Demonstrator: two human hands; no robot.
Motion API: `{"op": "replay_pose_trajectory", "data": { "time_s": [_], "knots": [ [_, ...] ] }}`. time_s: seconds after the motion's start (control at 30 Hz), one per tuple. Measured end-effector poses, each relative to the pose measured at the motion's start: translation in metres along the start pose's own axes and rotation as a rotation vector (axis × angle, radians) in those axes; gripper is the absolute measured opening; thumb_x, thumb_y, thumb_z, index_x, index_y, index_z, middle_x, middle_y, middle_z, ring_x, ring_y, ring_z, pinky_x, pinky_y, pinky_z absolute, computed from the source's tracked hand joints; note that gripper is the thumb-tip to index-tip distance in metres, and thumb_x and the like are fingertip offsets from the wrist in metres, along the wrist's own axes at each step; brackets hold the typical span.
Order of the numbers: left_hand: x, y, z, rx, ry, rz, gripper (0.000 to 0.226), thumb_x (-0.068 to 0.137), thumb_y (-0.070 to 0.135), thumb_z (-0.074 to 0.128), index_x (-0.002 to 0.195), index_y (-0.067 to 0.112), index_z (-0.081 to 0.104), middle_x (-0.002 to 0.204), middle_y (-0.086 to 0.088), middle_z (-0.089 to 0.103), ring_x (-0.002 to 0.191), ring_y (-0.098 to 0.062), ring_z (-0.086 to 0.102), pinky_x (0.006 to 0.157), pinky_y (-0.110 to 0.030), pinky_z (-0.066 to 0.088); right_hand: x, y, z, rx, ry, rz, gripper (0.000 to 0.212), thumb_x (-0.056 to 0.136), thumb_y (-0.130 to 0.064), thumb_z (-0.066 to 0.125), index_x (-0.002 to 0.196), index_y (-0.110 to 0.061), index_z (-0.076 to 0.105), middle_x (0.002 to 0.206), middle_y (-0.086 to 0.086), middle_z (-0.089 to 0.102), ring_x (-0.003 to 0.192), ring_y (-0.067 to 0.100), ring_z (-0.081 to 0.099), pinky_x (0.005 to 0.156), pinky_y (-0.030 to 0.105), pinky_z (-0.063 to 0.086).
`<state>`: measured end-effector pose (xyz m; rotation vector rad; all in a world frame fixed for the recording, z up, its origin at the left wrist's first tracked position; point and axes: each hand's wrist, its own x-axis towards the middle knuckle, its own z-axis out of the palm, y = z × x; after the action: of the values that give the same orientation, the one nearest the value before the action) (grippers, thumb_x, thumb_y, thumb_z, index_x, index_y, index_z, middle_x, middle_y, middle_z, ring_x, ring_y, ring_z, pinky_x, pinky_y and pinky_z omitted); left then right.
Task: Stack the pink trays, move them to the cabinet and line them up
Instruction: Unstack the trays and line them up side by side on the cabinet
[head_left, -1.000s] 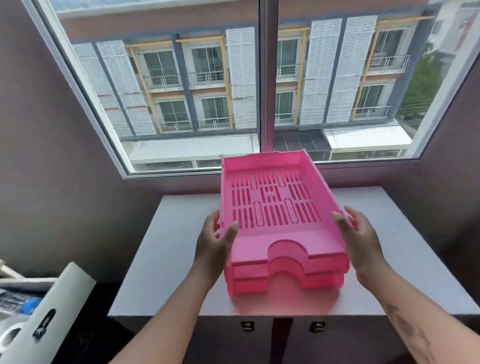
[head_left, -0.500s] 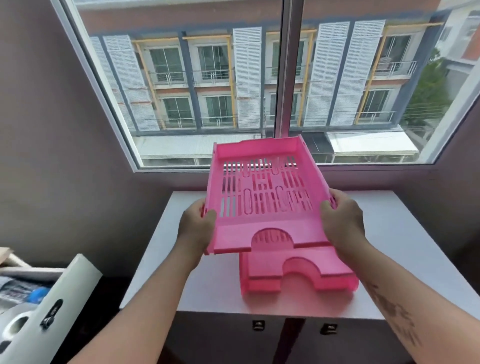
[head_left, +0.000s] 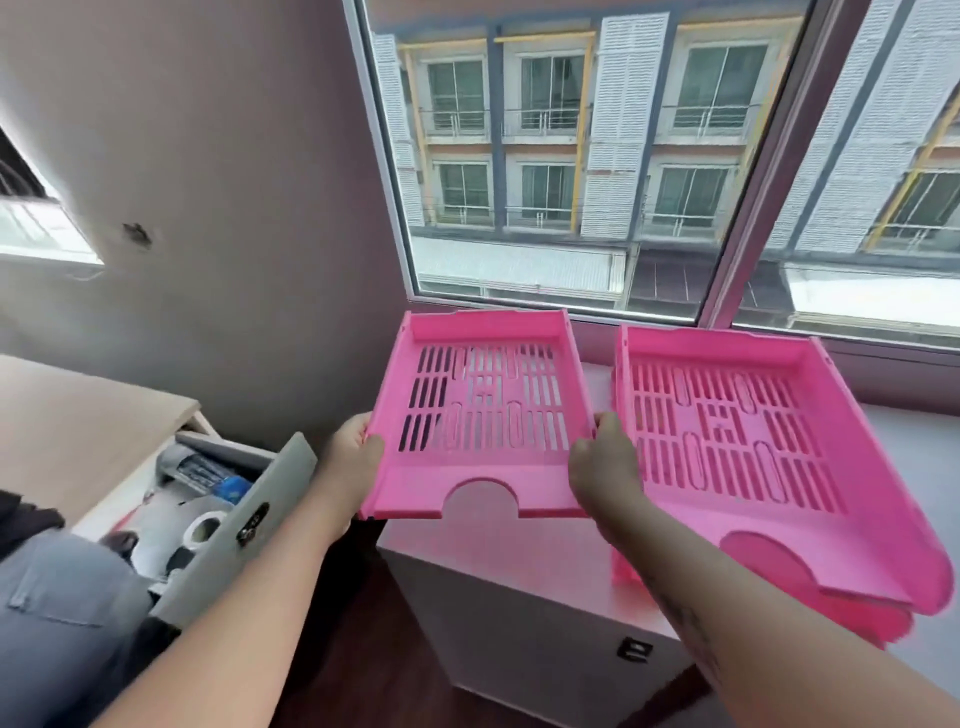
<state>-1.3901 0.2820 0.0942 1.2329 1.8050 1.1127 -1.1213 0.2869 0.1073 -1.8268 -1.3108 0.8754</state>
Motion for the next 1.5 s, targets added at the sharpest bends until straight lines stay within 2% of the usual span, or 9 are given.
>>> {"op": "replay_pose_trajectory", "data": {
  "time_s": [0.17,0.4,0.5,0.57,0.8,1.13,1.23,1.3,1.5],
  "knots": [
    [-0.007,-0.047,0.010,0.038,0.009,-0.051,0.037,0.084,0.009,0.039,0.111,0.026,0.059,0.098,0.003,0.070,0.091,-0.018,0.065,0.074,-0.036,0.054,-0.009,0.031,0.027,-0.163,-0.025,0.067,0.023,0.095,-0.003,0.037,0.117,-0.009,0.041,0.070,0.002,0.046,0.055,0.017,0.042,0.049,0.028,0.030],
    [-0.016,-0.077,0.020,0.110,-0.014,-0.105,0.040,0.087,0.008,0.043,0.122,0.021,0.057,0.099,0.008,0.065,0.097,-0.020,0.063,0.062,-0.027,0.047,-0.015,0.039,0.035,-0.231,-0.107,0.111,0.045,0.096,-0.004,0.042,0.140,-0.001,0.035,0.130,0.022,0.054,0.093,0.029,0.053,0.075,0.032,0.037],
    [-0.008,-0.069,0.013,0.220,-0.048,-0.106,0.054,0.089,0.021,0.054,0.142,0.016,0.044,0.132,-0.007,0.060,0.119,-0.027,0.056,0.093,-0.044,0.050,-0.010,0.019,0.028,-0.220,-0.134,0.045,0.059,0.096,-0.007,0.043,0.152,-0.006,0.024,0.147,0.016,0.042,0.117,0.033,0.056,0.084,0.038,0.046],
    [-0.002,-0.051,0.009,0.300,0.003,-0.037,0.067,0.088,0.030,0.059,0.149,0.014,0.035,0.151,-0.011,0.042,0.136,-0.027,0.041,0.110,-0.044,0.035,-0.002,-0.003,0.017,-0.200,-0.110,-0.039,0.058,0.095,-0.010,0.045,0.150,-0.006,0.028,0.147,0.017,0.044,0.121,0.035,0.053,0.091,0.042,0.046],
    [-0.008,0.059,0.075,0.315,-0.049,0.272,0.066,0.080,0.043,0.050,0.139,0.014,0.047,0.140,-0.012,0.053,0.126,-0.026,0.051,0.103,-0.040,0.041,0.037,-0.025,-0.081,-0.257,0.070,-0.235,0.043,0.094,-0.014,0.049,0.135,-0.002,0.050,0.123,0.017,0.062,0.111,0.033,0.058,0.094,0.042,0.048],
    [-0.042,0.109,0.209,0.240,-0.374,0.150,0.062,0.090,0.035,0.055,0.144,0.010,0.041,0.146,-0.009,0.048,0.126,-0.024,0.052,0.102,-0.037,0.041,0.053,0.079,-0.221,-0.555,0.231,0.091,0.032,0.092,-0.016,0.048,0.118,-0.001,0.059,0.110,0.019,0.060,0.091,0.035,0.058,0.076,0.041,0.049],
    [-0.051,0.100,0.226,0.261,-0.384,0.126,0.030,0.091,0.028,0.050,0.111,0.011,0.063,0.106,-0.008,0.064,0.092,-0.019,0.061,0.079,-0.034,0.050,0.048,0.104,-0.225,-0.501,0.188,0.166,0.025,0.092,-0.009,0.046,0.114,-0.002,0.057,0.103,0.018,0.061,0.079,0.031,0.053,0.069,0.035,0.043],
    [-0.055,0.095,0.234,0.258,-0.335,0.143,0.024,0.091,0.021,0.046,0.068,0.017,0.046,0.066,0.001,0.045,0.055,-0.014,0.040,0.051,-0.027,0.032,0.043,0.115,-0.223,-0.467,0.159,0.185,0.025,0.093,-0.005,0.039,0.116,-0.006,0.050,0.093,0.012,0.060,0.070,0.027,0.053,0.061,0.031,0.041],
    [-0.054,0.110,0.235,0.259,-0.277,0.217,0.037,0.090,0.014,0.046,0.058,0.018,0.029,0.055,0.003,0.028,0.048,-0.014,0.024,0.048,-0.026,0.020,0.045,0.114,-0.240,-0.377,0.191,0.155,0.036,0.092,-0.004,0.035,0.121,-0.016,0.054,0.089,0.005,0.058,0.078,0.031,0.059,0.066,0.033,0.045]
  ]
}}
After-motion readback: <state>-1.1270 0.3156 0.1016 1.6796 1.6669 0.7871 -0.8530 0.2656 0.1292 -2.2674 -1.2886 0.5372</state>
